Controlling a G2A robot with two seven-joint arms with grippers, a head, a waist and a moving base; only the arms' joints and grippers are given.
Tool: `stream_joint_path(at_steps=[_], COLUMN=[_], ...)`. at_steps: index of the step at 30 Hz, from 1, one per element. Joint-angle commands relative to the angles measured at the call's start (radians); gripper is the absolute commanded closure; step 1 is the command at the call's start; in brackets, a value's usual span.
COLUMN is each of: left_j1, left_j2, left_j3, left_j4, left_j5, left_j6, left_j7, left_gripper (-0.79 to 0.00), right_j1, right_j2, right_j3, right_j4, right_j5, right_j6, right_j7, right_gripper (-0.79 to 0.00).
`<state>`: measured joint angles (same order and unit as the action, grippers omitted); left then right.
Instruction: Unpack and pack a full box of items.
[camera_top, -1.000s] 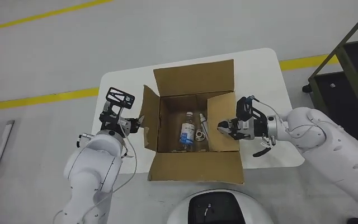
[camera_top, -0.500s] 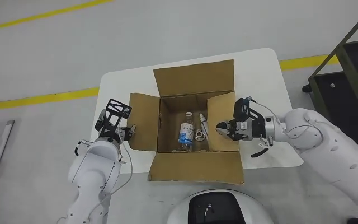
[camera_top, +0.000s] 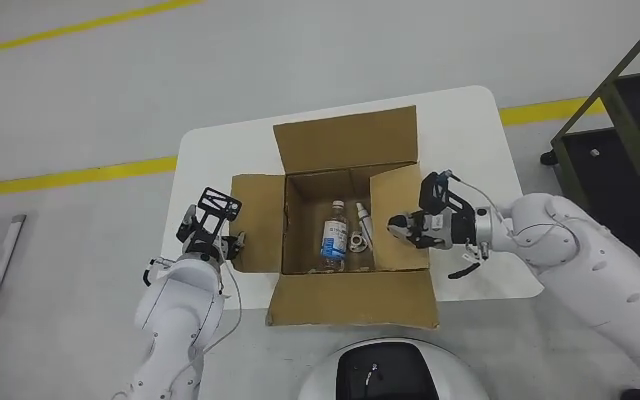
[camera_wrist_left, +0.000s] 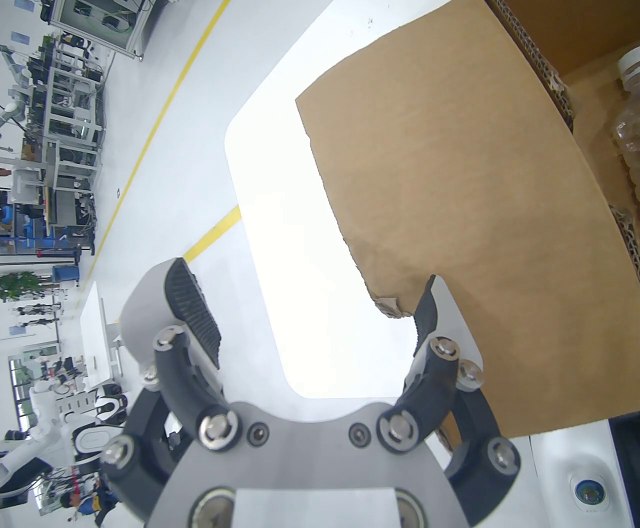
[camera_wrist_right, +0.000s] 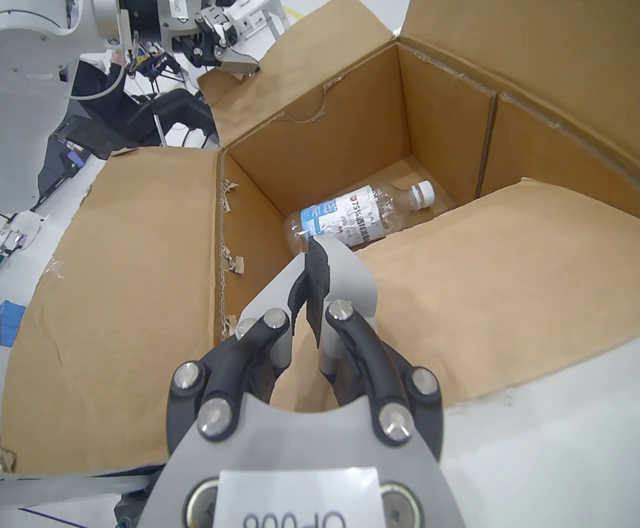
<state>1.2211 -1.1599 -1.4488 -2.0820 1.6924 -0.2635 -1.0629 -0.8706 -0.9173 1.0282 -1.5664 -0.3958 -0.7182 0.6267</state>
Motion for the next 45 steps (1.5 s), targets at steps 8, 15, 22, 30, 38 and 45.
stream_joint_path(at_steps=[8, 15, 22, 30, 38, 45], left_j1=[-0.052, -0.117, -0.144, -0.136, -0.11, -0.111], left_j2=[-0.008, -0.013, -0.024, -0.028, -0.017, -0.006], left_j3=[-0.029, -0.02, 0.057, 0.125, 0.118, 0.084], left_j4=[-0.082, -0.14, -0.154, -0.163, -0.165, -0.079], left_j5=[-0.16, -0.291, -0.571, -0.728, -0.711, -0.475], left_j6=[0.031, 0.027, 0.022, 0.039, -0.023, -0.003], left_j7=[-0.01, -0.024, -0.018, -0.001, 0.018, 0.031], left_gripper=[-0.785, -0.785, -0.785, -0.785, -0.785, -0.785], right_j1=[-0.113, -0.228, -0.327, -0.401, -0.401, -0.317], right_j2=[0.024, 0.041, 0.047, 0.041, 0.034, 0.025], right_j3=[0.158, 0.269, 0.339, 0.35, 0.356, 0.293], right_j4=[-0.06, -0.081, -0.119, -0.157, -0.153, -0.181], right_j5=[-0.078, -0.112, -0.14, -0.187, -0.163, -0.186], right_j6=[0.062, 0.11, 0.186, 0.25, 0.198, 0.018], right_j7=[-0.157, -0.218, -0.274, -0.336, -0.373, -0.346], right_gripper=[0.0, 0.0, 0.0, 0.0, 0.0, 0.0])
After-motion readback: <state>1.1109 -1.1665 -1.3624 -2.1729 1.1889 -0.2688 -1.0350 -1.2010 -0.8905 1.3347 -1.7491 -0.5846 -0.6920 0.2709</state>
